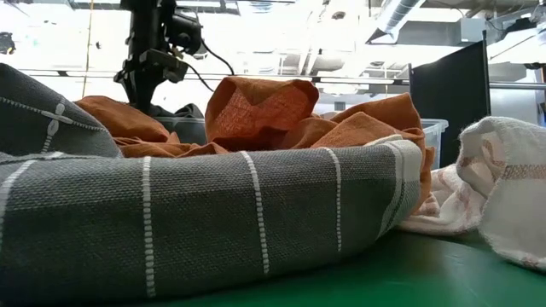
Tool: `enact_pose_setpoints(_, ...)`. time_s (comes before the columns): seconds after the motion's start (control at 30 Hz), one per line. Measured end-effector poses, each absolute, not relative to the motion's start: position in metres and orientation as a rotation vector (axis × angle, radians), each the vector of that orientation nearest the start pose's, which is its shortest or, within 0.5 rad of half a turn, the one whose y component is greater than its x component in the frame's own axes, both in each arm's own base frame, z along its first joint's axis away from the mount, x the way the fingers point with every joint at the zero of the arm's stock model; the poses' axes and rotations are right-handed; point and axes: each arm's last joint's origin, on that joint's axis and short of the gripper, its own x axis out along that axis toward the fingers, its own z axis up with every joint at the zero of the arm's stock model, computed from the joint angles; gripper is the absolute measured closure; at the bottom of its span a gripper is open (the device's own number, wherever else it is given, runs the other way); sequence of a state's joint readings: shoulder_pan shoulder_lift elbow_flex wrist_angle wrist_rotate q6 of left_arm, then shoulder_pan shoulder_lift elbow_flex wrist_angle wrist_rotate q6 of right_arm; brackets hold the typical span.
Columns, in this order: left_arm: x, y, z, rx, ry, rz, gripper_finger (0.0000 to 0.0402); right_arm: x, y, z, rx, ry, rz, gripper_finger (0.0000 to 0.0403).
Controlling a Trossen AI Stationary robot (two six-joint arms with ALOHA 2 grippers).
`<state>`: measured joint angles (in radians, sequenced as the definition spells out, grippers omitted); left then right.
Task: Sort towels by color in basket
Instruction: Put the dark gray towel into the left transparent bin
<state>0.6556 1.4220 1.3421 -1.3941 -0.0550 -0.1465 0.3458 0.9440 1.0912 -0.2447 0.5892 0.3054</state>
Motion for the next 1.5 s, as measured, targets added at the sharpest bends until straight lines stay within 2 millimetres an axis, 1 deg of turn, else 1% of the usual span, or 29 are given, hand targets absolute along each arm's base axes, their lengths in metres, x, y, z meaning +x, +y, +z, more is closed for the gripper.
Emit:
enact_pose_setpoints(0.07, 0.188, 0.147, 0.312, -0.556, 1.382, 0.679, 0.0369, 0.184, 0.049, 0.404, 0.260, 0.049, -0.254, 0.0133)
enact_pose_setpoints(0.1, 0.188, 0.146, 0.315, -0.557, 1.369, 0.682, 0.0384, 0.184, 0.049, 0.404, 0.260, 0.049, -0.254, 0.0133)
enact_pose_setpoints(0.27, 0.183, 0.142, 0.332, -0.546, 1.325, 0.649, 0.0397, 0.184, 0.049, 0.404, 0.267, 0.048, -0.255, 0.0133)
enact_pose_setpoints(0.33, 0.181, 0.142, 0.338, -0.526, 1.316, 0.679, 0.0398, 0.184, 0.049, 0.404, 0.267, 0.048, -0.255, 0.0133)
enact_pose_setpoints(0.43, 0.177, 0.149, 0.345, -0.451, 1.256, 0.843, 0.0399, 0.184, 0.049, 0.404, 0.268, 0.048, -0.255, 0.0133)
enact_pose_setpoints(0.53, 0.178, 0.161, 0.353, -0.368, 1.104, 1.010, 0.0399, 0.184, 0.049, 0.404, 0.273, 0.046, -0.255, 0.0133)
enact_pose_setpoints(0.6, 0.181, 0.171, 0.359, -0.323, 0.987, 1.083, 0.0400, 0.184, 0.049, 0.404, 0.288, 0.044, -0.255, 0.0133)
enact_pose_setpoints(0.67, 0.185, 0.183, 0.360, -0.281, 0.901, 1.111, 0.0400, 0.184, 0.049, 0.404, 0.297, 0.040, -0.255, 0.0133)
enact_pose_setpoints(0.7, 0.187, 0.188, 0.356, -0.269, 0.898, 1.116, 0.0400, 0.184, 0.049, 0.404, 0.303, 0.037, -0.254, 0.0133)
enact_pose_setpoints(0.77, 0.188, 0.198, 0.342, -0.273, 0.946, 1.124, 0.0401, 0.184, 0.049, 0.405, 0.317, 0.031, -0.254, 0.0133)
enact_pose_setpoints(0.87, 0.190, 0.207, 0.310, -0.362, 1.040, 1.083, 0.0401, 0.184, 0.049, 0.405, 0.336, 0.026, -0.253, 0.0133)
enact_pose_setpoints(0.97, 0.192, 0.207, 0.278, -0.480, 1.107, 1.016, 0.0401, 0.184, 0.049, 0.405, 0.346, 0.025, -0.253, 0.0133)
enact_pose_setpoints(1.07, 0.192, 0.202, 0.250, -0.582, 1.163, 1.053, 0.0400, 0.184, 0.049, 0.405, 0.347, 0.025, -0.253, 0.0133)
enact_pose_setpoints(1.13, 0.192, 0.199, 0.238, -0.668, 1.175, 1.077, 0.0395, 0.184, 0.049, 0.405, 0.348, 0.025, -0.253, 0.0133)
enact_pose_setpoints(1.2, 0.191, 0.197, 0.232, -0.736, 1.178, 1.124, 0.0385, 0.184, 0.049, 0.405, 0.347, 0.024, -0.253, 0.0133)
enact_pose_setpoints(1.3, 0.191, 0.198, 0.234, -0.780, 1.159, 1.156, 0.0364, 0.184, 0.049, 0.405, 0.345, 0.025, -0.253, 0.0133)
enact_pose_setpoints(1.4, 0.192, 0.200, 0.247, -0.762, 1.123, 1.163, 0.0337, 0.184, 0.049, 0.405, 0.338, 0.026, -0.253, 0.0133)
enact_pose_setpoints(1.5, 0.192, 0.200, 0.273, -0.745, 1.050, 1.154, 0.0302, 0.184, 0.049, 0.405, 0.326, 0.028, -0.253, 0.0133)
